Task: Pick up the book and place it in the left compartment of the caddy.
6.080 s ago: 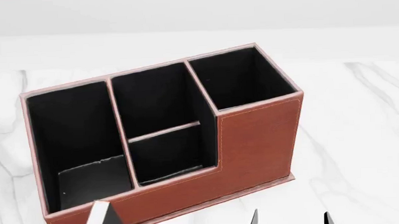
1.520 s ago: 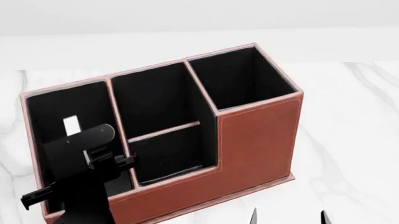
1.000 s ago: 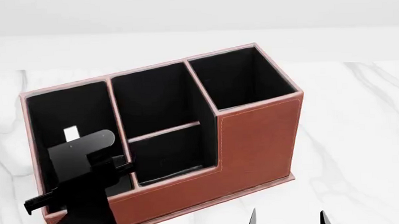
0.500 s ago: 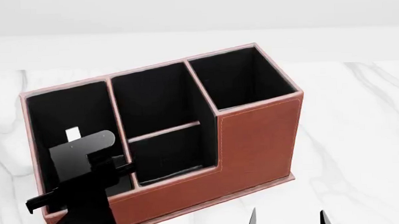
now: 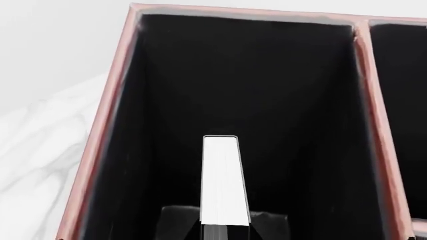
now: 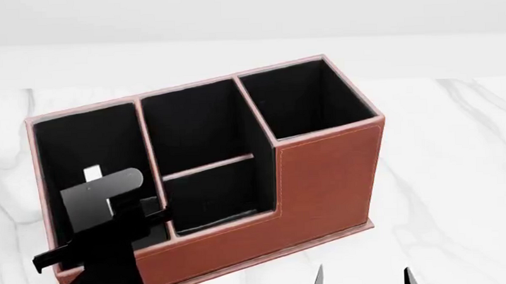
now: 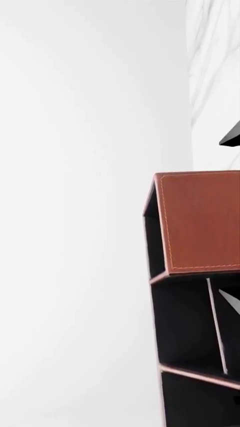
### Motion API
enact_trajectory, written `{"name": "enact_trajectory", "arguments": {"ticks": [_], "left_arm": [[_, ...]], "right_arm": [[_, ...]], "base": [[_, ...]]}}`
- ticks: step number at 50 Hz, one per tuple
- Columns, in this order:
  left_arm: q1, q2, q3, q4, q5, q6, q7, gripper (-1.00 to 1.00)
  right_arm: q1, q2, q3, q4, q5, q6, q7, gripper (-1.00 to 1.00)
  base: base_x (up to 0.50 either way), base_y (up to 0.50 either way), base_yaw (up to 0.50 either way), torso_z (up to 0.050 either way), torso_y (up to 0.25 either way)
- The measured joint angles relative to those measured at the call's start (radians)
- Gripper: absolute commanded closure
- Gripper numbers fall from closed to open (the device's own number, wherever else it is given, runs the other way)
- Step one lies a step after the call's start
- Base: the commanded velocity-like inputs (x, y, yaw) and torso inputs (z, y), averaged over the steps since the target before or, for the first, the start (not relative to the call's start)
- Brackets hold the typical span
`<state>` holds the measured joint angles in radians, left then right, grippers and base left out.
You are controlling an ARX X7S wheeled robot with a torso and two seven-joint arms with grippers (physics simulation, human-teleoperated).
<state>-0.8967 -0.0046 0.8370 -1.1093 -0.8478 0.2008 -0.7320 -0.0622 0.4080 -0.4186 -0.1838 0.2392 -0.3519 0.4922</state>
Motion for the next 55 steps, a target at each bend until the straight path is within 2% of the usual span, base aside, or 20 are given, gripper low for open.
{"name": "enact_trajectory", "arguments": {"ticks": [28,44,45,55], "left_arm": [[-0.065,0.004,0.438,-0.112,-0.425,0.106,-0.009,1.0],[-0.083,0.004,0.587,-0.133,-0.576,0.113,0.0,1.0],[-0.084,0.004,0.593,-0.133,-0.582,0.113,0.0,-1.0],[-0.093,0.004,0.653,-0.132,-0.587,0.117,0.002,-1.0]], "right_arm": [[0.002,0.005,-0.003,0.0,0.004,0.0,0.004,-1.0],[0.003,0.008,-0.005,-0.006,0.006,0.004,0.007,-1.0],[0.003,0.008,-0.005,-0.006,0.005,0.004,0.008,-1.0],[0.005,0.006,-0.008,0.002,0.004,0.0,0.007,-1.0]], "base": [[0.0,0.0,0.0,0.0,0.001],[0.0,0.0,0.0,0.0,0.001],[0.0,0.0,0.0,0.0,0.0],[0.0,0.0,0.0,0.0,0.0]]}}
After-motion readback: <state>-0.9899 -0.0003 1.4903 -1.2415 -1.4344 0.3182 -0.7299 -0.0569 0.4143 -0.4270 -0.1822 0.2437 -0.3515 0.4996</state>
